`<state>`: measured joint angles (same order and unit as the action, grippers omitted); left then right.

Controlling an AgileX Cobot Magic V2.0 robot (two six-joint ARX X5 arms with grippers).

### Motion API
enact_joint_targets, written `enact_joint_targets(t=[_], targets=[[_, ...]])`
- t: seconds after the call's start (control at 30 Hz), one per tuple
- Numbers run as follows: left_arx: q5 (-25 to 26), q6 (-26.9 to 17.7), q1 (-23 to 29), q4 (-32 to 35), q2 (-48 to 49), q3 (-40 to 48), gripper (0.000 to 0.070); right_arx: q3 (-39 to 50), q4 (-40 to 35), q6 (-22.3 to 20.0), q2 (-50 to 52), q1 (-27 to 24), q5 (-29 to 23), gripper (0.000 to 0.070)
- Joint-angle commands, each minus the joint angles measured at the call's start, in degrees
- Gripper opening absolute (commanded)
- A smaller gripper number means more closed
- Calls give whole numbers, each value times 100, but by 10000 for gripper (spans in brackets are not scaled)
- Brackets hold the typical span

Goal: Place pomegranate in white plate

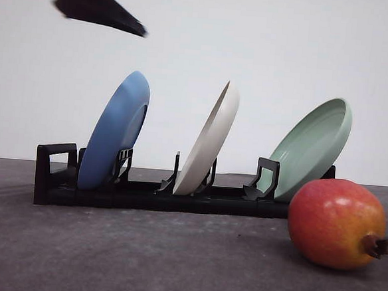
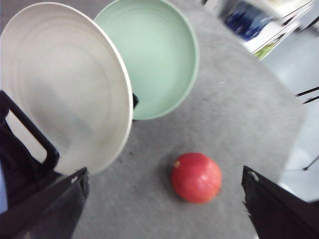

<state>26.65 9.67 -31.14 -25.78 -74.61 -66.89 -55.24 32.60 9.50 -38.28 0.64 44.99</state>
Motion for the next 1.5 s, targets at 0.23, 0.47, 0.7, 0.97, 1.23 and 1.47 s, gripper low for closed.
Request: enact_joint_targets(t=[0.23,0.47,0.7,0.97,1.23,1.47], targets=[[-1074,-327,-679,-146,-1764,-1623,595,-105,109,76,-33,4,6,635],[-1699,-426,-915,-71,-2544,-1963,592,-105,262,74,-33,4,4,635],[-1814,-426,-999,167,-2930,-1963,591,-105,262,76,-33,4,7,635],[-1808,-426,-999,263,-3143,-1963,447,-105,359,52,-33,4,4,635],[-1777,-400,-1025,304,-3143,-1963,0,-105,433,33,-33,4,2,635],[-1777,-397,-1054,306,-3103,-1965,0,-105,435,33,-33,4,4,635]])
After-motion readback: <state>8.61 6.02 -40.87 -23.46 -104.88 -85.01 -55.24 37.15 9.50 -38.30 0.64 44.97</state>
